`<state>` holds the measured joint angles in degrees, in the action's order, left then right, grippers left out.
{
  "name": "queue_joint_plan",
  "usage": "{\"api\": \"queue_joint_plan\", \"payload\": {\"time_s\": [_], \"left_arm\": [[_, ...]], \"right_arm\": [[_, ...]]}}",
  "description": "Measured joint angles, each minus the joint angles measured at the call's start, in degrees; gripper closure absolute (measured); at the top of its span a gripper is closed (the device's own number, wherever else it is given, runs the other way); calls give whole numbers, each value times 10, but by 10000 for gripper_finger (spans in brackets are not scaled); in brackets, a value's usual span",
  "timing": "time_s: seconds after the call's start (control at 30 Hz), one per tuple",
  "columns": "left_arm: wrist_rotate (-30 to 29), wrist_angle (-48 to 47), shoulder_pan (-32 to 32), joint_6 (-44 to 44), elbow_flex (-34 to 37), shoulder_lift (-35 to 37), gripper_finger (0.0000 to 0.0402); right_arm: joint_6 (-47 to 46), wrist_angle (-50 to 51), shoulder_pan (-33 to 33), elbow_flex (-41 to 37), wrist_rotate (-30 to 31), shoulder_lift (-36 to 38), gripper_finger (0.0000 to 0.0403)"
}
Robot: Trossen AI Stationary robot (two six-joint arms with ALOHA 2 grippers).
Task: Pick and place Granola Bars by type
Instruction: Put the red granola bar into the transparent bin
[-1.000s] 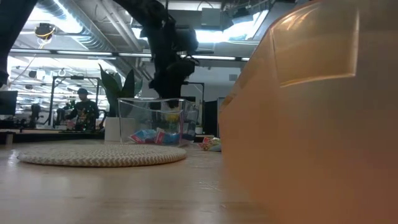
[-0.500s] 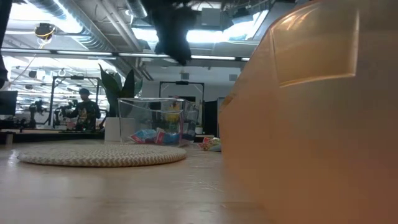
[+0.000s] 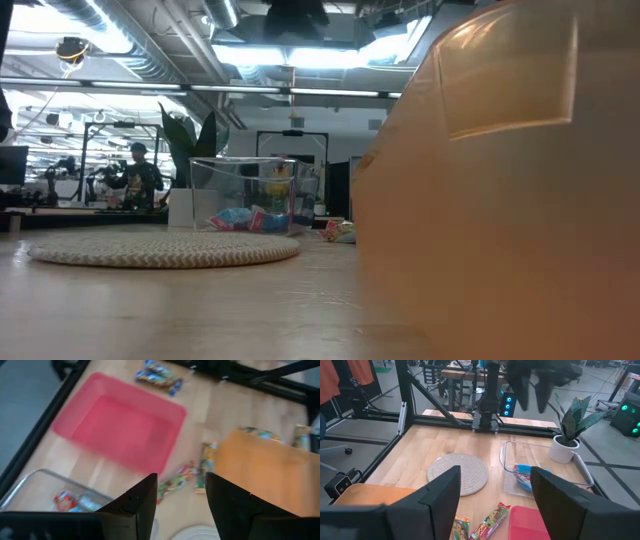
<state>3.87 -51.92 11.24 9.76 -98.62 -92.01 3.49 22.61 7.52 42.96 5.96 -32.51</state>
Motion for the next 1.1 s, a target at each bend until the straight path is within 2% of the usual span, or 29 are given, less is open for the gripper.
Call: {"api": "queue_joint_plan", "payload": {"time_s": [0.27, 0.5, 0.73, 0.93, 1.1], "left_arm": [[1, 8, -40, 2, -18, -3, 244], [-25, 9, -56, -4, -19, -25, 244], [-22, -10, -56, -57, -19, -90, 245], [-44, -57, -55, -114, -18, -151, 243], [-59, -57, -56, -146, -18, -194, 230]], "right_arm": [[0, 0, 0, 0, 0, 0, 162], [0, 0, 0, 0, 0, 0, 162], [0, 0, 0, 0, 0, 0, 162], [-15, 0, 0, 0, 0, 0, 162], [-40, 0, 0, 0, 0, 0, 162]]}}
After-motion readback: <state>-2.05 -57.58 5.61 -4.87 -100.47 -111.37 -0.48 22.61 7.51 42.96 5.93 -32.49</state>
